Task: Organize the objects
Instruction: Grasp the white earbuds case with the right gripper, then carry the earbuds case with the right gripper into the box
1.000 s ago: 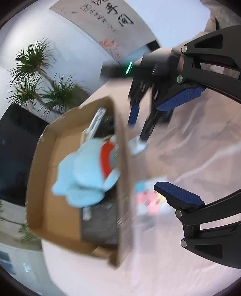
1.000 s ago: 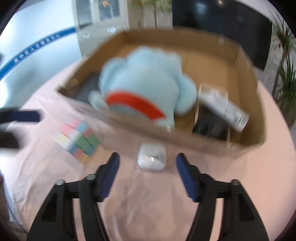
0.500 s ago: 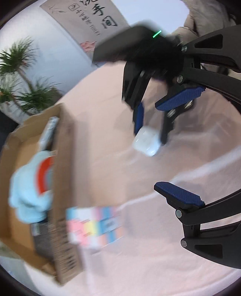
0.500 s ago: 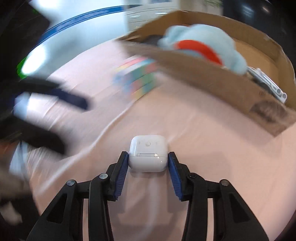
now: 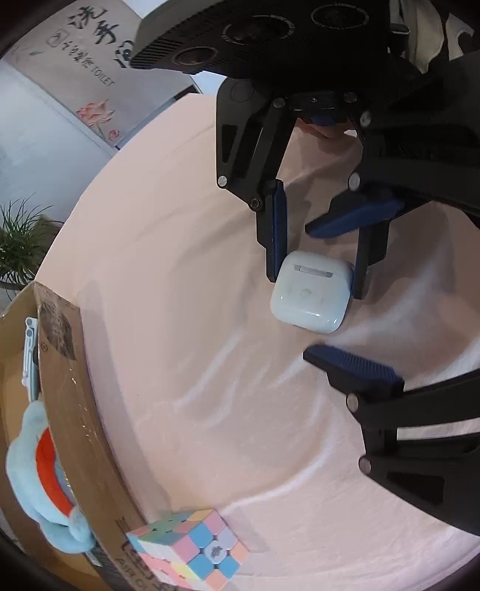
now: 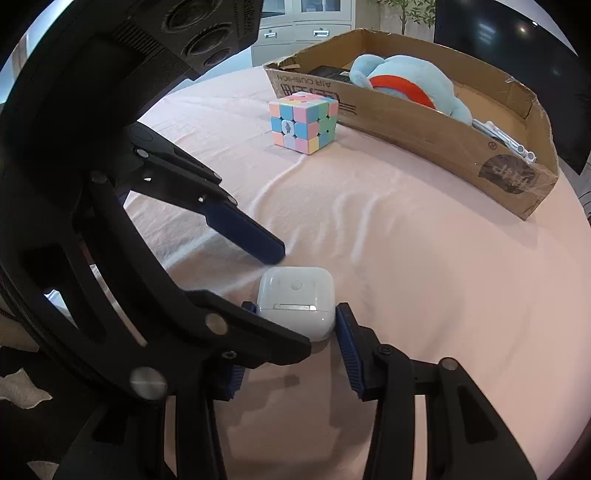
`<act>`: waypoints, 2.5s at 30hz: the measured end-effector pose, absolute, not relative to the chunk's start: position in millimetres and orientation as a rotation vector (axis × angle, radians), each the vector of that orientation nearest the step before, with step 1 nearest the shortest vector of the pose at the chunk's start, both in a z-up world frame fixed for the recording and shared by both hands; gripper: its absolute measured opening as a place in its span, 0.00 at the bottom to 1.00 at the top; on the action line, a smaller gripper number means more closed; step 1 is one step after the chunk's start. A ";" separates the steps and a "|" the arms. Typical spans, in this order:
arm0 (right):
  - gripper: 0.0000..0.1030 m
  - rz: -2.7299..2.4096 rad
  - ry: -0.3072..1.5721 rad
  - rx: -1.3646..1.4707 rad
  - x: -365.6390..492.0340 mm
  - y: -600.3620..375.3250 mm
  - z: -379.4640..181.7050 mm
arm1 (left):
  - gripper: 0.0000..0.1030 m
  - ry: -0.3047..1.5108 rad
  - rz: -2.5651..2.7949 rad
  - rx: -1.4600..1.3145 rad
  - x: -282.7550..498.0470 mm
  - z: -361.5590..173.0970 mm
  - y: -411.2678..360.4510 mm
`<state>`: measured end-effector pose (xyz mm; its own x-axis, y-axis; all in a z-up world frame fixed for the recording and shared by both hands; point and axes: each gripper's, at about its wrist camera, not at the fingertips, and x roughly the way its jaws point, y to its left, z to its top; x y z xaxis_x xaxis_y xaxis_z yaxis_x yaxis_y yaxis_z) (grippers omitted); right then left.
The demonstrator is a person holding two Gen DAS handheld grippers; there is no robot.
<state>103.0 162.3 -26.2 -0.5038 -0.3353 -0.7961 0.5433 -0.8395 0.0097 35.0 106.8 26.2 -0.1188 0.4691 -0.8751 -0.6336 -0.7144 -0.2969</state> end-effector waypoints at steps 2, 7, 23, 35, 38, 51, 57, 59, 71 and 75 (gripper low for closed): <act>0.41 -2.340 0.336 1.154 104.1 160.5 -26.8 | 0.40 0.205 1.908 -1.415 34.4 26.2 107.0; 0.41 -2.356 0.351 1.149 103.7 157.8 -27.4 | 0.41 0.196 1.908 -1.410 34.6 25.1 100.3; 0.40 -2.393 0.349 1.150 105.4 155.3 -28.7 | 0.41 0.196 1.946 -1.379 38.0 22.7 106.2; 0.40 -2.407 0.361 1.152 103.8 155.8 -16.1 | 0.41 0.205 1.975 -1.341 34.5 40.7 111.0; 0.40 -2.423 0.372 1.138 102.4 156.9 -7.4 | 0.41 0.205 1.984 -1.322 32.0 50.2 111.8; 0.40 -2.501 0.387 1.112 73.3 167.5 36.2 | 0.42 0.201 2.021 -1.248 0.2 100.3 120.0; 0.40 -2.549 0.403 1.088 53.9 172.0 52.9 | 0.42 0.223 2.036 -1.220 -21.2 119.1 126.6; 0.40 -2.563 0.402 1.075 48.4 175.0 58.0 | 0.42 0.227 2.041 -1.208 -28.9 124.8 129.9; 0.40 -2.625 0.371 1.003 -23.2 202.8 106.0 | 0.42 0.229 2.069 -1.123 -112.2 174.8 152.7; 0.40 -2.647 0.384 0.980 -53.4 208.7 123.8 | 0.42 0.250 2.067 -1.099 -142.4 191.1 158.2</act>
